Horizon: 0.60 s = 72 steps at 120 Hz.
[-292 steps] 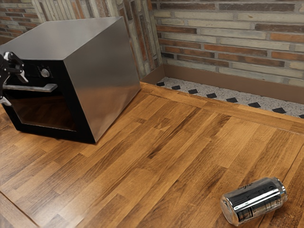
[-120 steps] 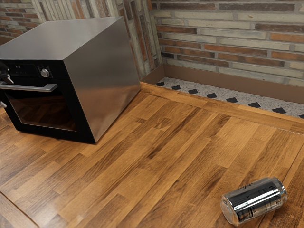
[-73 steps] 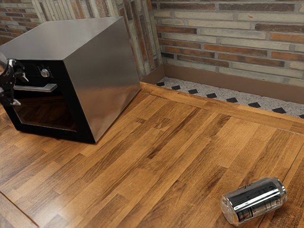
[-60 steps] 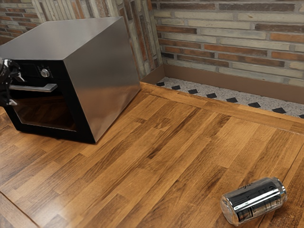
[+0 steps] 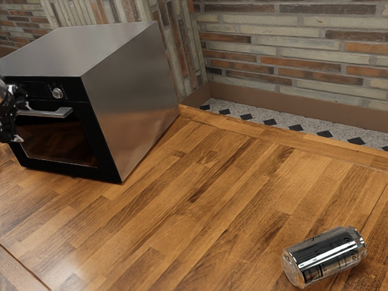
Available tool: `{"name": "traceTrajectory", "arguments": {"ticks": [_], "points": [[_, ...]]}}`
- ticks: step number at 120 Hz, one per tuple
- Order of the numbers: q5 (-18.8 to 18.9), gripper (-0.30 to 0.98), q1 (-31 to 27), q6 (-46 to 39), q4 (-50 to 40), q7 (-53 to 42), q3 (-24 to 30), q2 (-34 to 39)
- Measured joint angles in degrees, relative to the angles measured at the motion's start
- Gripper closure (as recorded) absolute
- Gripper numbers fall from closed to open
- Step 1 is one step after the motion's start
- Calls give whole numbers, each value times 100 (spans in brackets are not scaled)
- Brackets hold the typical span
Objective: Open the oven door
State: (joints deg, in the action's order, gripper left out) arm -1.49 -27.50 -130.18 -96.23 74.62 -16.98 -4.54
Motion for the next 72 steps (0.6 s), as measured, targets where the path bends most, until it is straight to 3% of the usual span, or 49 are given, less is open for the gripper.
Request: {"name": "traceTrajectory", "arguments": {"ticks": [22, 72], "points": [[-10, 0, 8, -113, -213, 5, -5, 73], [177, 0, -26, -557, -1812, 92, 20, 1285]]}}
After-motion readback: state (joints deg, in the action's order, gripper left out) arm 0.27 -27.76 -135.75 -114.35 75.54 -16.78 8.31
